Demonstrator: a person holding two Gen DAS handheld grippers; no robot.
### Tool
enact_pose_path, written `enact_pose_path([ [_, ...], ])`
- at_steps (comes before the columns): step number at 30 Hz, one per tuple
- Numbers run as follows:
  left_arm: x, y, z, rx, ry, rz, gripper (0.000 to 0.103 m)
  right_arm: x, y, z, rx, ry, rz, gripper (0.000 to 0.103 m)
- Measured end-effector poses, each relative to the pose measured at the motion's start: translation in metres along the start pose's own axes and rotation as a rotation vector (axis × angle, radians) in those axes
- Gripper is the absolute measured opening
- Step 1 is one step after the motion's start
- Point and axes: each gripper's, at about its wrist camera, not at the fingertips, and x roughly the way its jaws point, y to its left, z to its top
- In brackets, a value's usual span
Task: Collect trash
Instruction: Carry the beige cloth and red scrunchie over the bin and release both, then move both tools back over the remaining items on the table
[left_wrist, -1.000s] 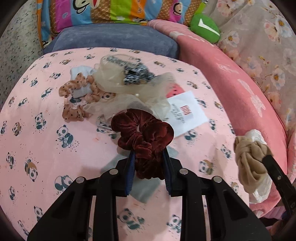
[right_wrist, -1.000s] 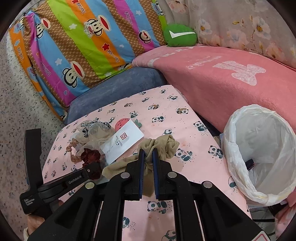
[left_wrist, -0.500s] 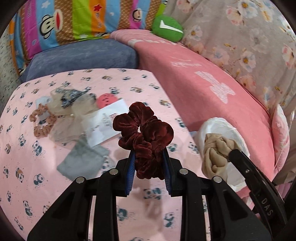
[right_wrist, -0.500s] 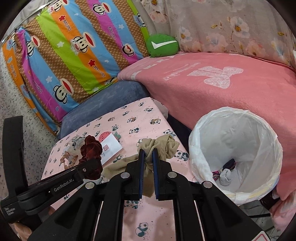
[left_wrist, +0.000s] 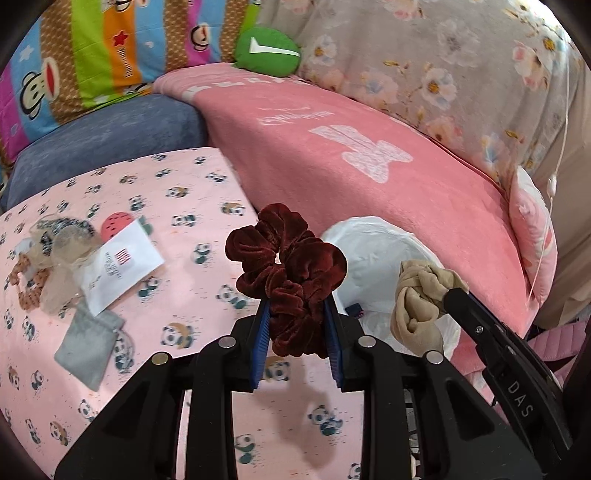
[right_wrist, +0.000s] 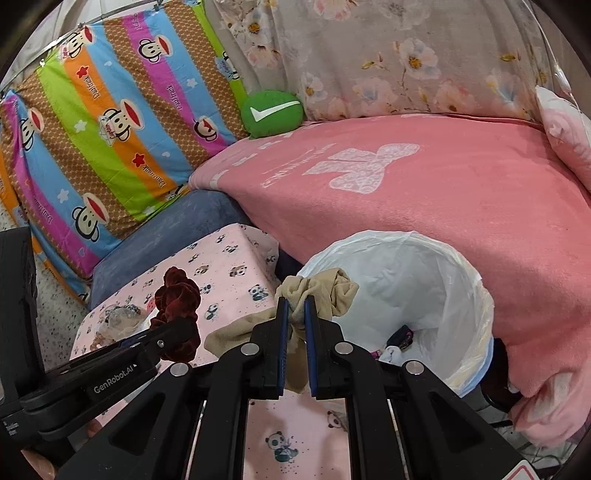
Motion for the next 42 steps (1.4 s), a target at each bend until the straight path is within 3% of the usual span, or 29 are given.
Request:
enact_pose_path([
  [20, 0.033, -0.070, 0.002, 0.140, 0.056, -0.100, 0.028, -0.014, -0.063, 0.008, 0.083, -0.037, -0.106, 0.009],
  [23, 0.037, -0.075, 0.004, 0.148, 0.060, -0.108, 0.032, -0.013, -0.068, 0.010, 0.091, -0.040, -0.115, 0.009],
  [27, 0.036, -0.075, 0.007, 0.146, 0.034, -0.066, 0.065, -0.012, -0.070, 0.013, 0.094, -0.046, -0.120, 0.014],
  [42, 0.030, -0.047, 0.006, 0.107, 0.018, 0.011, 0.067, -0.007, -0.054, 0.014, 0.070, -0.043, -0.105, 0.026],
])
